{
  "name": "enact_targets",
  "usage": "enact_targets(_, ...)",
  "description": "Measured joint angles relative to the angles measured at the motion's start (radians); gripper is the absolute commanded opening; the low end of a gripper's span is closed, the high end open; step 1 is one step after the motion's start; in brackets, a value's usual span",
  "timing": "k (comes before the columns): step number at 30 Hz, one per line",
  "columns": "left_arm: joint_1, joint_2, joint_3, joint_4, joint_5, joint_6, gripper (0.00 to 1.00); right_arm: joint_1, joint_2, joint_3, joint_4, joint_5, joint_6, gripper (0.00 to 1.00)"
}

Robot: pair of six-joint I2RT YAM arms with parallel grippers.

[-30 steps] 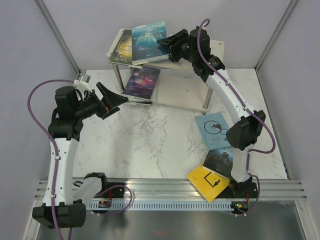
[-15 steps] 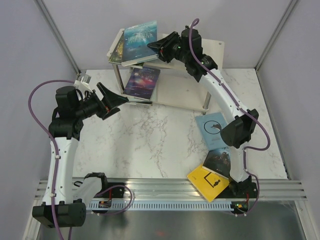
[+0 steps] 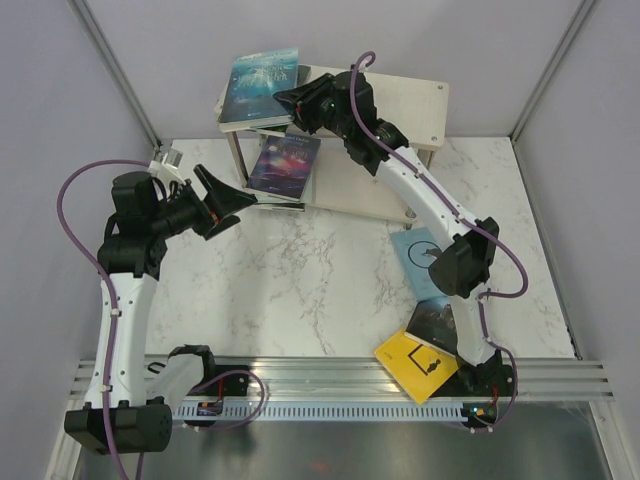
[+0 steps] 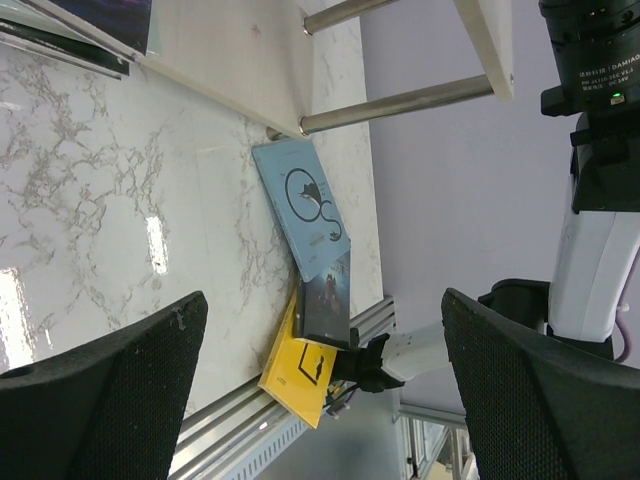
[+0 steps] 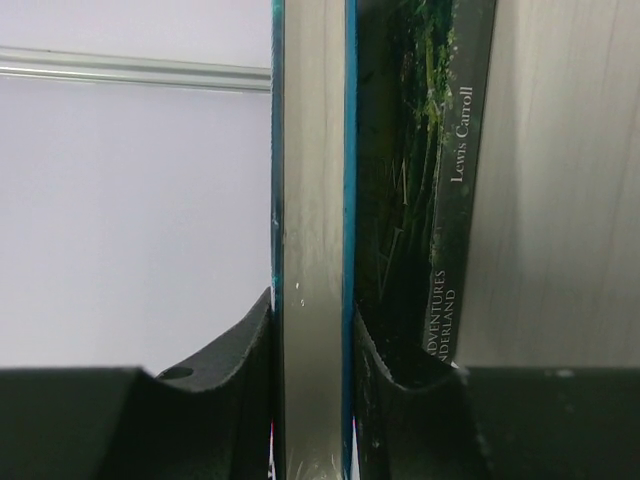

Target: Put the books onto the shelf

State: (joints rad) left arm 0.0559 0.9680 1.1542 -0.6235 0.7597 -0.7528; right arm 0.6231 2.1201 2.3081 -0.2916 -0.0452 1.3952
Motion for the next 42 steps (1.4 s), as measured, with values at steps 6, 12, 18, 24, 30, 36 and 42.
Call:
enact_targets(6,0.000,0.111,0.086,-0.014,-0.042,0.000,0.93,0.008,-0.042,-0.064,0.065,0.027,0.009,0.98)
enact_targets(12,0.000,0.296,0.238,-0.019,-0.105,0.000,0.88,-0.008,-0.085,-0.113,0.060,0.002,-0.006,0.98)
enact_targets(18,0.000,0.424,0.375,-0.024,-0.135,0.009,0.86,-0.031,-0.133,-0.174,0.021,-0.047,-0.049,0.98)
enact_targets(24,0.000,0.532,0.491,-0.029,-0.158,0.018,0.86,-0.038,-0.140,-0.187,0.021,-0.100,-0.075,0.98)
enact_targets(30,0.000,0.584,0.554,-0.027,-0.184,0.023,0.86,-0.040,-0.140,-0.187,0.016,-0.146,-0.092,0.98)
enact_targets(36,0.009,0.626,0.619,-0.034,-0.210,0.033,0.87,-0.053,-0.144,-0.201,0.024,-0.203,-0.108,0.98)
enact_targets(42,0.020,0.658,0.655,-0.034,-0.224,0.037,0.87,-0.098,-0.178,-0.245,0.037,-0.252,-0.126,0.98)
